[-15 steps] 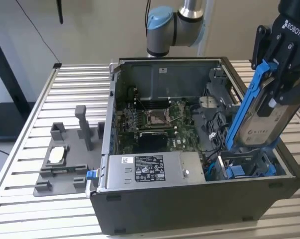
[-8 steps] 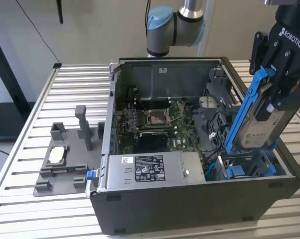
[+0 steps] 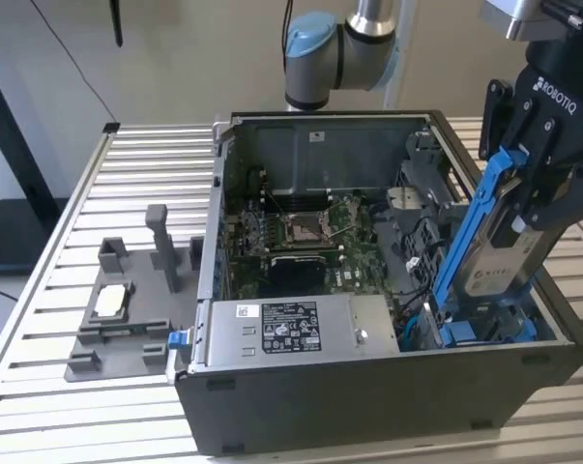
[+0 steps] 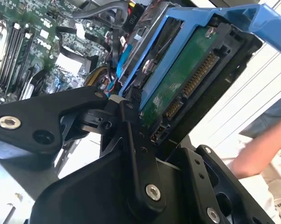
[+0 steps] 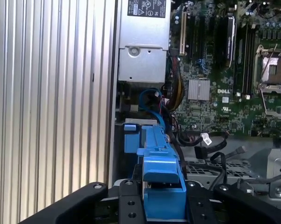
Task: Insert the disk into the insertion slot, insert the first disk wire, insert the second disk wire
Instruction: 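Insert the disk into the insertion slot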
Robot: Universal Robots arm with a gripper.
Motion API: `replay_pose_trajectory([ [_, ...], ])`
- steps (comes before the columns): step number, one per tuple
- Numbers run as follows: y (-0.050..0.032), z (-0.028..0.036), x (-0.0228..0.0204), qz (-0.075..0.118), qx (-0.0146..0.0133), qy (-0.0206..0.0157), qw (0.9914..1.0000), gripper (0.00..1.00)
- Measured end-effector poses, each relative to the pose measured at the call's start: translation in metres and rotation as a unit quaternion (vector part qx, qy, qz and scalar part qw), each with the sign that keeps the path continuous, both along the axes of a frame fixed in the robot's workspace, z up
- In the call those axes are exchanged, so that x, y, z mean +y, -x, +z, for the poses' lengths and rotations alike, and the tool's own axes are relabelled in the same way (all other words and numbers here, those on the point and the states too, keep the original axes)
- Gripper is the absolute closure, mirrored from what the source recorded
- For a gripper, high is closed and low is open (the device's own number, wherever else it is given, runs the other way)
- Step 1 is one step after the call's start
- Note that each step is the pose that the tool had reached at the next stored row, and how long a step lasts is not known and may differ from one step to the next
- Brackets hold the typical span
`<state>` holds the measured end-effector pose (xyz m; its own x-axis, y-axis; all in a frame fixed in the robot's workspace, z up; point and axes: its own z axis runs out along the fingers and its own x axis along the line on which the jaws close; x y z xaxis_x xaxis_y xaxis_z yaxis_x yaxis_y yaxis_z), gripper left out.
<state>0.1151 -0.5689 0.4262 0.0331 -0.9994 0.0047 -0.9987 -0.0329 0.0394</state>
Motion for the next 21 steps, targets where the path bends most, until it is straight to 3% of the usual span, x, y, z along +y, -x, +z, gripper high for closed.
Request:
replay_pose_trajectory([
  [9, -0.0015, -0.0137, 0.0, 0.007, 0.0, 0.0, 0.99998, 0.67],
  [15, -0.0023, -0.0193, -0.0003, 0.008, 0.0, 0.0005, 0.99997, 0.67],
  [21, -0.0025, -0.0297, -0.0007, 0.009, 0.0, 0.0003, 0.99996, 0.67],
])
